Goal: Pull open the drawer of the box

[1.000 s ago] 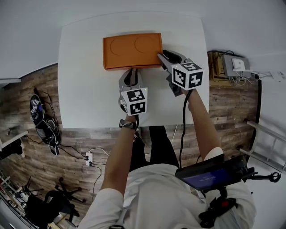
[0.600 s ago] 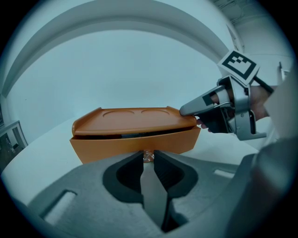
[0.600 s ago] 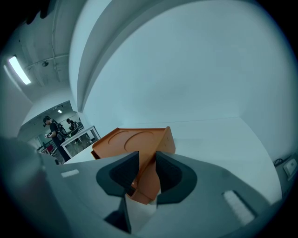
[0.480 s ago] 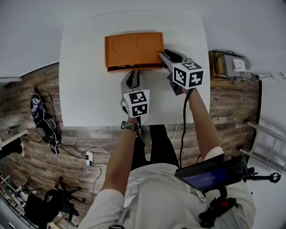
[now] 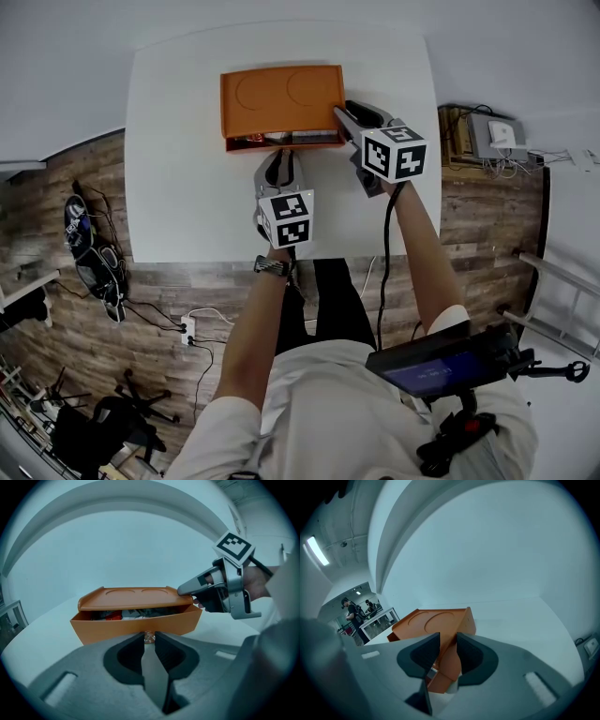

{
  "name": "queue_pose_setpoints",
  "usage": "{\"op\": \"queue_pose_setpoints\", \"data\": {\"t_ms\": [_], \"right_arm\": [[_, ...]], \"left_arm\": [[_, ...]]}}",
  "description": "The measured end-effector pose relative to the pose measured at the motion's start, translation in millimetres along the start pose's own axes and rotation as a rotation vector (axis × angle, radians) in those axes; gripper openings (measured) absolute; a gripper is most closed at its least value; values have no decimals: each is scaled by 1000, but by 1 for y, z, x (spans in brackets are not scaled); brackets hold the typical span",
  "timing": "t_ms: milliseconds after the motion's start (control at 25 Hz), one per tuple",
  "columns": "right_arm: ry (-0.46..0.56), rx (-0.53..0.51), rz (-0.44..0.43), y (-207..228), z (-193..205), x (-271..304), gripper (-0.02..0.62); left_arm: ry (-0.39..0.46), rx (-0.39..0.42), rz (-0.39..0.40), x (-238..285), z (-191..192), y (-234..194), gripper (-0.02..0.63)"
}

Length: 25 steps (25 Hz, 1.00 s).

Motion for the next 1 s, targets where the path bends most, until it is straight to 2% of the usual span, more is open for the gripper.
{"op": "queue_pose_setpoints", "data": {"t_ms": [1000], "right_arm": [[3,25,20,1,2,2,115]], "left_arm": [[-18,-17,4,-15,11,5,74]]}}
Point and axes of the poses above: the fingertips, and each gripper's own axes: x forward along the fingers, y to its right, z out of its underside, the point moved 7 cm from there along -x, backward along the fingers, and after that the axes turned 5 degrees about -z, right-handed, at the moved point
